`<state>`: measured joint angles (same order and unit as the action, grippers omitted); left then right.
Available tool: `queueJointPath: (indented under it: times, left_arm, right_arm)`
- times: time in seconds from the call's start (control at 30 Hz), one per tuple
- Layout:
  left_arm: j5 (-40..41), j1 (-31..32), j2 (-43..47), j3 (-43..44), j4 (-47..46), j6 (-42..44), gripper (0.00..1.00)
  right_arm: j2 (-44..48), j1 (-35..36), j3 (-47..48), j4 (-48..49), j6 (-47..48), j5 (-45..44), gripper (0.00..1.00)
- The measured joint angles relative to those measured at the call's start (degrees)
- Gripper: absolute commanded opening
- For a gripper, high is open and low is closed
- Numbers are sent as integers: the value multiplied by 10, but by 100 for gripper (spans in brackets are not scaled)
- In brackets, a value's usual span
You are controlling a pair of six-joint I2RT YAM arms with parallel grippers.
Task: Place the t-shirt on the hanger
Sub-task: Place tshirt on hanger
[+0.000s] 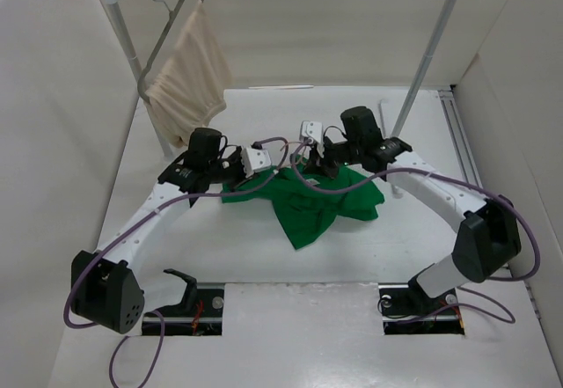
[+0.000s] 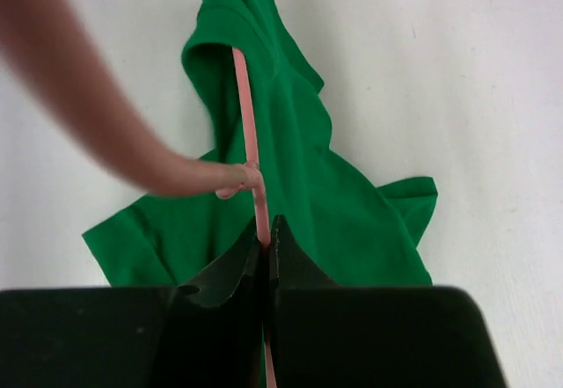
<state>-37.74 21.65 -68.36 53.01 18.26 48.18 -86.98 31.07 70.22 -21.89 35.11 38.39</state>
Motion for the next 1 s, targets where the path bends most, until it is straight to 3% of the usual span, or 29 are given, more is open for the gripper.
queueJointPath:
  times: [0.17, 0.27, 0.37, 0.47, 0.5, 0.53, 0.57, 0.6, 0.63, 0.7, 0.87, 1.0]
  left_arm:
    - [26, 2, 7, -3, -62, -57, 0]
    - [33, 6, 13, -9, -94, -76, 21]
    - [56, -5, 15, -9, -95, -87, 21]
    - [58, -12, 15, -8, -94, -99, 45]
    - [60, -12, 15, -7, -93, -106, 60]
    - [62, -13, 15, -6, -93, -114, 65]
    - [65, -13, 15, -3, -95, -123, 74]
    - [65, -14, 15, -3, -96, -123, 74]
    - [67, -15, 17, -2, -101, -134, 87]
    - [76, -16, 28, -2, -116, -150, 94]
    - [88, -16, 60, -1, -167, -184, 97]
    - [58, -14, 63, 3, -198, -191, 100]
  right_arm:
    - [54, -30, -50, 24, -14, 26, 0]
    - [108, -47, -69, 26, -20, 26, 0]
    - [141, -63, -69, 17, -34, 26, 0]
    - [146, -67, -52, 0, -49, 22, 0]
    - [145, -68, -44, -9, -54, 17, 0]
    - [144, -71, -33, -21, -60, 9, 0]
    - [142, -76, -18, -32, -67, 2, 0]
    - [141, -82, -3, -39, -72, -6, 0]
    - [138, -88, 20, -59, -80, -17, 0]
    - [129, -97, 83, -97, -98, -41, 0]
    - [102, -98, 293, -186, -135, -71, 0]
    - [102, -99, 376, -215, -175, -43, 0]
